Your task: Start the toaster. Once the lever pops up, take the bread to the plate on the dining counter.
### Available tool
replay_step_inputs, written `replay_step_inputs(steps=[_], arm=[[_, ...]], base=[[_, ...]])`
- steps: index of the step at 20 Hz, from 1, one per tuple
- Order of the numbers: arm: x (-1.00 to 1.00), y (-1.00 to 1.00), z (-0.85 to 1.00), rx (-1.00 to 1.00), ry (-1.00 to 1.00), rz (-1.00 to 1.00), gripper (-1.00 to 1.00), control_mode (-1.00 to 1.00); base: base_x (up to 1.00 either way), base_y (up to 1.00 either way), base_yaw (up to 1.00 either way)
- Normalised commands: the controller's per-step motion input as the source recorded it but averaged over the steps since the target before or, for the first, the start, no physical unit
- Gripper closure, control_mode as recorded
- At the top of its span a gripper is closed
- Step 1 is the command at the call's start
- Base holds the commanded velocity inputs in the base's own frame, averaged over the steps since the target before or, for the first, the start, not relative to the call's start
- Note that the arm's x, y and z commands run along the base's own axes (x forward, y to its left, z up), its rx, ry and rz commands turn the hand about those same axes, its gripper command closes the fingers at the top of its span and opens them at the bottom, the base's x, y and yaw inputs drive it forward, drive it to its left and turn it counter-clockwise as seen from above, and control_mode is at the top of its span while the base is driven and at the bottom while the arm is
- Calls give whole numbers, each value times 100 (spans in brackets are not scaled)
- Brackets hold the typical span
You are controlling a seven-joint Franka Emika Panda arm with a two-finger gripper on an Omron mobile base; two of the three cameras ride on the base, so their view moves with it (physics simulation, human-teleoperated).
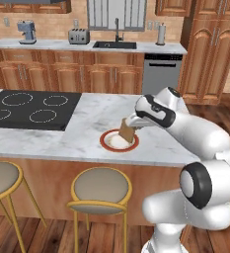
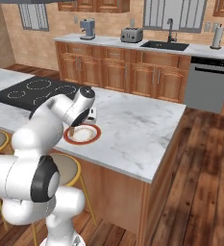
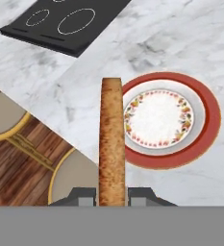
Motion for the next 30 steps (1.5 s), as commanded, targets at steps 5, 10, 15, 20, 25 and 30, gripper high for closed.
replay_step_inputs(steps=[5,10,15,20,25,30], arm=[[19,13,-21,0,0,0,100,-100],[16,16,-30,0,0,0,100,-100],[16,14,-26,0,0,0,100,-100],[23,5,-17,0,0,0,100,-100],[21,0,-18,0,-1,0,100,-100],[16,0,-11,1,-4,0,100,-100]], base=[[0,0,0],[0,0,0],[0,0,0],[0,0,0],[0,0,0],[0,0,0]])
